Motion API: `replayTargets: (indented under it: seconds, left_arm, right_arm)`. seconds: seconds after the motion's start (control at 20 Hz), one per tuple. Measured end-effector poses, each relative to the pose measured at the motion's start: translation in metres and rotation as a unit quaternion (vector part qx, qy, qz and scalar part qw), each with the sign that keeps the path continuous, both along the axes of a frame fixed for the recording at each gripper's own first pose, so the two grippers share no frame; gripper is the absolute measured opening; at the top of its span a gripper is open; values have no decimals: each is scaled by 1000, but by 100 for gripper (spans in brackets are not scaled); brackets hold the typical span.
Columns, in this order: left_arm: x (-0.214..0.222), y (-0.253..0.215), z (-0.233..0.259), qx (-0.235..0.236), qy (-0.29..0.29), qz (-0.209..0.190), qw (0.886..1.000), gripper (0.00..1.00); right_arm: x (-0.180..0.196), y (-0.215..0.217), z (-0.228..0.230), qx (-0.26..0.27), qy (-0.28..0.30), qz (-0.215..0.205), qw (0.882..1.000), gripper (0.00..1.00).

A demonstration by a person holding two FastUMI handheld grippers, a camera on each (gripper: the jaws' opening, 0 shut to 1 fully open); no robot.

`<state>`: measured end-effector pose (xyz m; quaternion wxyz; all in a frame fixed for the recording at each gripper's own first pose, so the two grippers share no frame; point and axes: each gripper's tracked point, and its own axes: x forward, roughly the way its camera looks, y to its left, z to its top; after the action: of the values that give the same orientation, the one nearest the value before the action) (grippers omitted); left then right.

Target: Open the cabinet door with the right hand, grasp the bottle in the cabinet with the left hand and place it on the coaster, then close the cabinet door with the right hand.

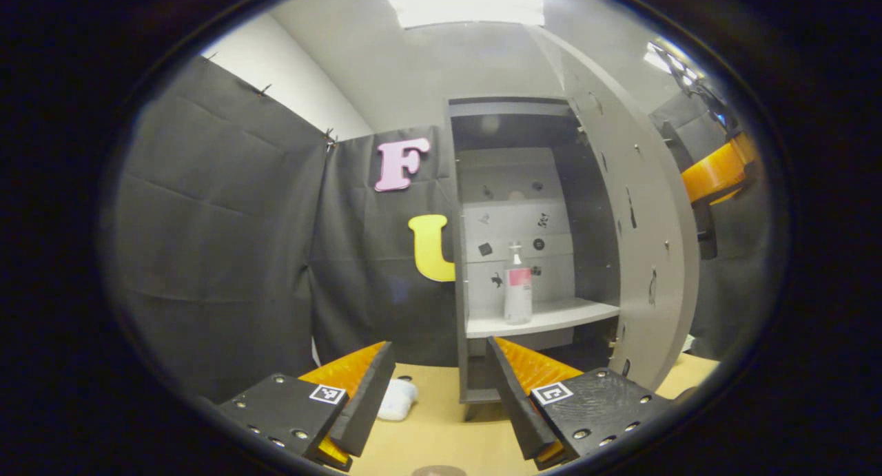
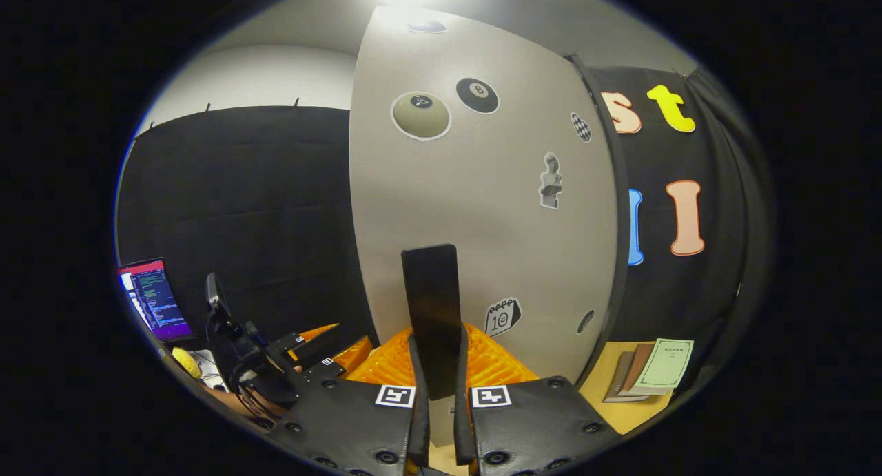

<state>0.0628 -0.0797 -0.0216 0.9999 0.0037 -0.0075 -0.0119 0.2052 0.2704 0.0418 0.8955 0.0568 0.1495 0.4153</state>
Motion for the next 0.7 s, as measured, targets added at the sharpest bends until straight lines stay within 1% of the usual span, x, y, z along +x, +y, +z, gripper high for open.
replayTargets:
  seconds: [0.05,0.1,0.15,0.2,0.3,0.35,0.55,0.7]
  left_arm:
    - [2,-9,1,1,-2,-6,1000,80]
    - [3,-17,3,2,-4,-11,1000,80]
    - [3,-25,4,2,-6,-16,1000,80]
    - [4,-32,4,0,-7,-20,1000,80]
    - [6,-45,2,-3,-5,-28,1000,80]
    - [6,-51,3,-3,-4,-32,999,80]
    - [3,-68,9,7,-9,-42,999,80]
    - [1,-79,9,12,-6,-48,999,80]
  right_arm:
    - [-2,-4,1,-4,-4,-5,1000,13]
    - [-2,-9,1,-7,-7,-9,1000,16]
    - [-1,-12,0,-10,-8,-13,1000,16]
    - [0,-17,0,-12,-9,-18,1000,13]
    - [1,-24,0,-16,-13,-31,999,13]
    - [2,-28,-1,-19,-16,-37,999,16]
    - [4,-41,-1,-17,-17,-61,998,15]
    - [10,-58,-2,-21,-21,-87,996,15]
